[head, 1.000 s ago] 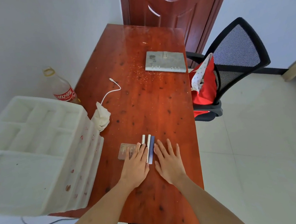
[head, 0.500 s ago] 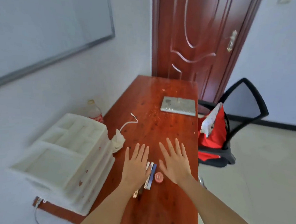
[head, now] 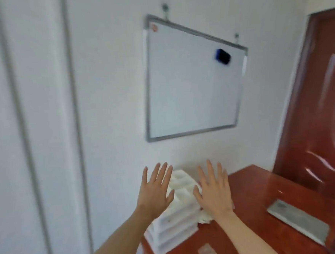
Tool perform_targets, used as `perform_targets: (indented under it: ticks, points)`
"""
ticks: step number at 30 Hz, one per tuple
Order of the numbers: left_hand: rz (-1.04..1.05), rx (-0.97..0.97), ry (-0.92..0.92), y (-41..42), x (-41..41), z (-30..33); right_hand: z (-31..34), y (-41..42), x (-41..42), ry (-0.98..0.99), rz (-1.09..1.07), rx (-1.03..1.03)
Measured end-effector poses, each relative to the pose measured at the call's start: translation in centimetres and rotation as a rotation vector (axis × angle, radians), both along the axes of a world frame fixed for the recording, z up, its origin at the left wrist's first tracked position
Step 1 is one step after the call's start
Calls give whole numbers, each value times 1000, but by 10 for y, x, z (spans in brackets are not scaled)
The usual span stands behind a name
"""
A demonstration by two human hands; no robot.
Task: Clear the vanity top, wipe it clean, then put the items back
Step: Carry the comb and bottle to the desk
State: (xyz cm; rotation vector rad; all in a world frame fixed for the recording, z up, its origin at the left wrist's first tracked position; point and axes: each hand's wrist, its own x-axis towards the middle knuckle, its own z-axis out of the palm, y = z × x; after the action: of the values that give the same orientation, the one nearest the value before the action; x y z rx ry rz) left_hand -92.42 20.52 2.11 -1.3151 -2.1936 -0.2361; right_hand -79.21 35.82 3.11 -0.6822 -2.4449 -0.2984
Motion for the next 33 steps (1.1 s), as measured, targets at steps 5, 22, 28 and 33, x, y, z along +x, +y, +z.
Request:
perform_targets:
  ticks: [5,22,28,33]
  points:
    - [284,60,79,-152,-35,42,41,-117,-75,100,259,34]
    - [1217,-23,41,-706,33,33,40,-644,-200,88,1084,-25]
    - [1518,-16,-44,-843,98,8,18,-820,-197,21,1384,-34]
    - [1755,3,-85,-928,132,-9,-1,-951,-198,-21,1610,-26]
